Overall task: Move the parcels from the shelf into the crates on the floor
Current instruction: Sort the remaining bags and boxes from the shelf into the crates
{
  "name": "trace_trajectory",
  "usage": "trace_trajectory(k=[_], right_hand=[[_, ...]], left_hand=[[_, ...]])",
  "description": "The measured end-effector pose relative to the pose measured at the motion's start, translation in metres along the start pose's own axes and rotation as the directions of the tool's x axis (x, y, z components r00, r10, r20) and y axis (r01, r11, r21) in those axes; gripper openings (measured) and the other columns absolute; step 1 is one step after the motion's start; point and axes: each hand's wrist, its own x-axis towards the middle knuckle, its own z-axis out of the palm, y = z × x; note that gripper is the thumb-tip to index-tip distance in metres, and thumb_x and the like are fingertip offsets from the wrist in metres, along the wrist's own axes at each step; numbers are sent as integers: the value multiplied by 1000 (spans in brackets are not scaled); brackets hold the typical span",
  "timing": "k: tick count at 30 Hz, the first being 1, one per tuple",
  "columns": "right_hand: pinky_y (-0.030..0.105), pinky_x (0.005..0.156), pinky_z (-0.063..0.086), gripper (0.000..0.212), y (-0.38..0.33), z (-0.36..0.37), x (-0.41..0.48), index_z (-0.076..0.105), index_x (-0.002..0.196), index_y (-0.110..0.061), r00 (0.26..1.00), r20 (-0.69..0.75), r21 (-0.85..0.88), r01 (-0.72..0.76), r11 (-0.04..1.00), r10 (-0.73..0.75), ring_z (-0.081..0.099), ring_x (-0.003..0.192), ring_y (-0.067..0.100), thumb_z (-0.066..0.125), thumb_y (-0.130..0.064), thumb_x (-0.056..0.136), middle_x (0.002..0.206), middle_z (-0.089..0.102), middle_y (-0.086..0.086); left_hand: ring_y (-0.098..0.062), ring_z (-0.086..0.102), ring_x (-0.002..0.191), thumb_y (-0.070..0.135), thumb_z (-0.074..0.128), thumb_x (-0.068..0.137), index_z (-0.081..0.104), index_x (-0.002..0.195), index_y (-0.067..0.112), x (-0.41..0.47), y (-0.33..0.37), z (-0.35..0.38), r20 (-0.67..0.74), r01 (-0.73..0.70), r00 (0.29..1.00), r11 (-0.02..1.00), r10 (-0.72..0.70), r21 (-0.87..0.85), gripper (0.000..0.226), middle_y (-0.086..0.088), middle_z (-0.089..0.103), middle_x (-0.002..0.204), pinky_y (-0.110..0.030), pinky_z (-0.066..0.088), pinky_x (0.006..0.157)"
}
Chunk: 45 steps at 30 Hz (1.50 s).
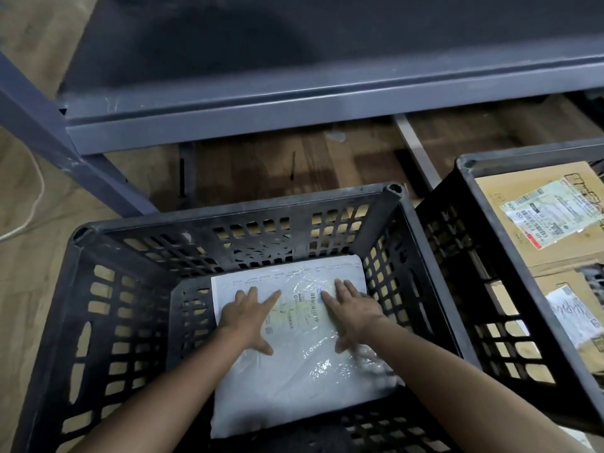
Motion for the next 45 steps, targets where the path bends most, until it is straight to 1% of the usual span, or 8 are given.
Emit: trace_trajectory(k=[4, 9, 12, 17, 21, 26, 32, 45], right_hand=[[44, 118, 1, 126, -2, 20, 15, -25, 145, -21, 999, 16, -89, -45, 995, 46, -19, 142, 35, 72, -51, 71, 151, -29, 19], [44, 119, 1, 115, -11, 26, 13, -26, 145, -18, 994, 11, -104, -103, 989, 104, -18, 143, 35, 68, -37, 82, 151, -29, 17], [49, 117, 17, 94, -25, 26, 4, -23, 146, -16, 996, 10, -88, -87, 992, 88, -12, 142, 44, 54, -15, 93, 152, -24, 20], [51, 117, 6, 117, -25, 44, -10, -29, 142, -32, 994, 108, -120, 2, 993, 11, -24, 137, 46, 71, -34, 81, 146, -38, 18], [50, 116, 18, 108, -19, 32, -14, -20, 146, -34, 993, 113, -129, 51, 990, -36, -14, 141, 43, 68, -36, 83, 148, -33, 15], [40, 96, 47, 73, -10, -49, -37, 16, 150, -20, 993, -4, 181, 119, 976, -120, 51, 120, 29, 56, -38, 91, 136, 50, 12], [40, 98, 44, 57, -12, -147, -118, 30, 145, -16, 985, -154, 223, 116, 968, -82, 48, 125, 30, 48, -37, 96, 137, 50, 13], [38, 96, 44, 48, -34, -361, -407, 44, 136, -13, 942, -331, 259, 142, 955, -50, 51, 122, 30, 50, -35, 93, 132, 55, 13]], left_hand=[[-44, -14, 142, 47, 79, 67, -13, 147, 38, 16, 7, 17, 97, -17, 995, 1000, 19, -21, 122, -15, -24, 155, -63, 16, 111], [-45, -17, 141, 43, 80, 68, -16, 146, 38, 20, 11, 24, 82, 8, 997, 1000, -6, -30, 124, -15, -26, 154, -65, 15, 110], [-43, -11, 143, 35, 79, 72, -15, 147, 37, 12, 19, 22, 72, 47, 997, 998, -43, -51, 120, -12, -25, 155, -63, 21, 110], [-46, -10, 142, 36, 76, 75, -11, 146, 42, -14, 31, 36, 90, -20, 996, 999, 23, -32, 113, -9, -25, 155, -59, 28, 108], [-46, -3, 142, 42, 72, 78, -12, 146, 42, -19, 34, 40, 81, -22, 997, 995, 14, 93, 108, -10, -18, 157, -54, 33, 107], [-27, 39, 133, 36, 58, 91, 12, 150, 33, -36, 24, -42, -30, -98, 995, 994, 100, 45, 75, -6, 27, 153, -40, 44, 98], [-24, 54, 117, 35, 51, 93, 47, 131, 23, -110, 19, -159, -228, -56, 972, 998, 49, -27, 40, -3, 55, 128, -37, 49, 89], [-24, 54, 118, 37, 48, 95, 55, 128, 24, -379, 31, -378, -328, -70, 944, 960, -23, -269, 36, -2, 58, 129, -36, 47, 92]])
